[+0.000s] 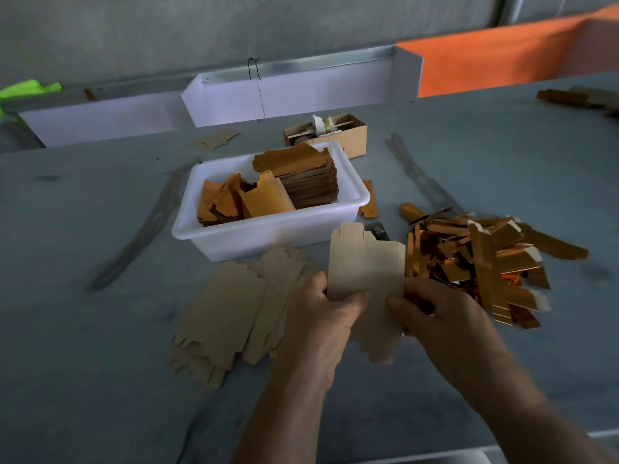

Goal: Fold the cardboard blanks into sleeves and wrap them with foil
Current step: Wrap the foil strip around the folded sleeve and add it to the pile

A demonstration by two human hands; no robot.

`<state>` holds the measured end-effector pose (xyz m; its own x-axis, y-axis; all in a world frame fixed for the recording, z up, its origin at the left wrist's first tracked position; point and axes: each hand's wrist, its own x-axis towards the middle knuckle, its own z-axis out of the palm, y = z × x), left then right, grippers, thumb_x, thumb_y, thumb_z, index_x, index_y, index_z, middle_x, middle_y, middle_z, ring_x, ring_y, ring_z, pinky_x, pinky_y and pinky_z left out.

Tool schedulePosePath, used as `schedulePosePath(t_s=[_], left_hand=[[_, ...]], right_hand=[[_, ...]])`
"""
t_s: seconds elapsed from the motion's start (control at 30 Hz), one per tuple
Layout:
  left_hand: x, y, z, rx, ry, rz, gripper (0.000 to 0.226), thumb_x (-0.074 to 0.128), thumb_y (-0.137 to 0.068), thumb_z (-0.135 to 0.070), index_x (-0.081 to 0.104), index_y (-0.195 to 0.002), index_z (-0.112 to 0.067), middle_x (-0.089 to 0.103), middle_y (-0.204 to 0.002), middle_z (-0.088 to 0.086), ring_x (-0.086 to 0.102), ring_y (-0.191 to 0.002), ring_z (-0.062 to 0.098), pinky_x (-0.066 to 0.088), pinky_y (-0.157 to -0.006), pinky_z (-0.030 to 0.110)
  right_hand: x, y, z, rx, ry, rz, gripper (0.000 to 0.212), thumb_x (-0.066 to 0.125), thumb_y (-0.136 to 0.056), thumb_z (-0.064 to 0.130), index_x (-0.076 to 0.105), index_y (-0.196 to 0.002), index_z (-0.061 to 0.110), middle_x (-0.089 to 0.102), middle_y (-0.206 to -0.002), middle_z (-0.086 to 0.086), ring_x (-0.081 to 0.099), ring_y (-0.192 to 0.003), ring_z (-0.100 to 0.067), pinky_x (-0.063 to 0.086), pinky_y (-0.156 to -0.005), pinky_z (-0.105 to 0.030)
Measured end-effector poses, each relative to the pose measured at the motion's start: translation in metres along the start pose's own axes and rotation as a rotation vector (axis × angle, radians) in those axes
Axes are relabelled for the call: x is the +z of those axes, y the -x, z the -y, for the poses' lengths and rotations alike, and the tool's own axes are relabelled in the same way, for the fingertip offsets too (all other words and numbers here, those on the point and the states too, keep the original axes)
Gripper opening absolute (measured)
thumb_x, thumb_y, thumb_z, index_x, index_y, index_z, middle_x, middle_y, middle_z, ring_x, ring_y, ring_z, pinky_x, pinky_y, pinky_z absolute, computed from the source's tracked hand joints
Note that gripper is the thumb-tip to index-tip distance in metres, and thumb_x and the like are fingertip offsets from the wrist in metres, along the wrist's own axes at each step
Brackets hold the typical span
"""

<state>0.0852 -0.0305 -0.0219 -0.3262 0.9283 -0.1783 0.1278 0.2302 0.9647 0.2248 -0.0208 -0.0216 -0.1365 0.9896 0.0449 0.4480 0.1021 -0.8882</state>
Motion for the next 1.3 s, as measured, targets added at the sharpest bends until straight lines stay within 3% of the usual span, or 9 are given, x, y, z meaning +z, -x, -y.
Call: schedulePosePath(t_s=[0.23,0.4,0.53,0.7,0.77,0.93,1.03,1.17,1.3], left_hand=[[0.004,0.005,0.001,0.085,-0.054,-0.105,0.011,0.073,-0.075,-0.017,0.065,-0.072,-0.025,0.070,-0.071,0.000,0.065,-0.065,0.011,0.053,-0.054,0.024],[0.004,0.009,-0.003,0.081,-0.011,-0.054,0.009,0.073,-0.074,-0.022,0.067,-0.080,-0.018,0.070,-0.072,0.009,0.068,-0.069,0.030,0.058,-0.060,0.048],[0.000,0.012,-0.004,0.002,0.073,0.104,0.006,0.065,-0.086,-0.017,0.070,-0.083,-0.017,0.072,-0.076,0.011,0.070,-0.068,0.027,0.057,-0.054,0.031],[-0.008,0.009,-0.003,0.002,0.049,0.278,0.028,0.054,-0.093,-0.039,0.071,-0.085,-0.017,0.073,-0.083,0.004,0.070,-0.083,0.018,0.056,-0.071,0.029],[-0.007,0.009,-0.005,0.042,0.028,0.245,0.020,0.054,-0.095,-0.029,0.071,-0.084,-0.022,0.073,-0.081,0.001,0.070,-0.075,0.011,0.054,-0.061,0.020],[-0.011,0.005,-0.006,0.033,-0.016,0.332,0.016,0.057,-0.093,-0.023,0.073,-0.090,-0.024,0.075,-0.084,0.001,0.071,-0.083,0.019,0.055,-0.078,0.039],[-0.009,0.007,-0.006,-0.003,-0.002,0.380,0.009,0.061,-0.091,-0.022,0.068,-0.096,-0.024,0.075,-0.087,-0.002,0.071,-0.080,0.012,0.056,-0.069,0.026],[-0.005,0.008,-0.002,-0.023,-0.013,0.303,0.004,0.065,-0.088,-0.025,0.065,-0.091,-0.023,0.074,-0.084,-0.003,0.071,-0.078,0.014,0.057,-0.073,0.035],[0.003,0.015,-0.001,0.116,-0.055,0.199,0.007,0.065,-0.088,-0.029,0.069,-0.081,-0.029,0.069,-0.069,-0.014,0.064,-0.065,-0.001,0.045,-0.056,0.011]], right_hand=[[0.007,0.003,0.004,-0.059,0.085,-0.149,0.024,0.067,-0.082,0.026,0.049,-0.095,0.031,0.060,-0.071,0.011,0.060,-0.066,-0.001,0.048,-0.051,-0.013],[0.018,0.011,0.012,-0.133,-0.033,-0.105,0.010,0.051,-0.087,0.036,0.053,-0.093,0.028,0.062,-0.068,0.009,0.061,-0.060,0.000,0.046,-0.049,-0.010],[0.023,0.012,0.013,-0.123,-0.084,-0.089,0.003,0.052,-0.088,0.030,0.053,-0.090,0.033,0.065,-0.070,0.008,0.063,-0.063,0.003,0.046,-0.050,-0.008],[0.018,0.005,0.007,-0.089,-0.008,-0.036,0.018,0.060,-0.086,0.024,0.053,-0.098,0.035,0.061,-0.077,0.021,0.060,-0.066,0.017,0.044,-0.053,-0.001],[0.017,0.005,0.006,-0.066,-0.030,-0.031,0.018,0.062,-0.085,0.023,0.056,-0.099,0.034,0.064,-0.078,0.018,0.064,-0.071,0.010,0.047,-0.054,-0.005],[0.010,-0.003,0.004,0.015,-0.060,-0.150,0.025,0.069,-0.077,0.035,0.054,-0.097,0.031,0.064,-0.080,0.009,0.062,-0.073,-0.002,0.047,-0.058,-0.013],[0.005,-0.005,0.002,0.092,-0.243,-0.044,0.008,0.066,-0.080,0.029,0.063,-0.088,0.028,0.068,-0.076,0.004,0.065,-0.072,-0.008,0.048,-0.063,-0.019],[0.006,-0.004,0.000,0.118,-0.281,-0.028,0.001,0.065,-0.082,0.026,0.064,-0.082,0.027,0.069,-0.081,-0.005,0.067,-0.079,-0.020,0.056,-0.074,-0.037],[0.006,-0.004,0.000,0.120,-0.273,-0.079,0.006,0.064,-0.080,0.030,0.064,-0.079,0.024,0.068,-0.080,-0.008,0.066,-0.080,-0.026,0.054,-0.080,-0.048]])
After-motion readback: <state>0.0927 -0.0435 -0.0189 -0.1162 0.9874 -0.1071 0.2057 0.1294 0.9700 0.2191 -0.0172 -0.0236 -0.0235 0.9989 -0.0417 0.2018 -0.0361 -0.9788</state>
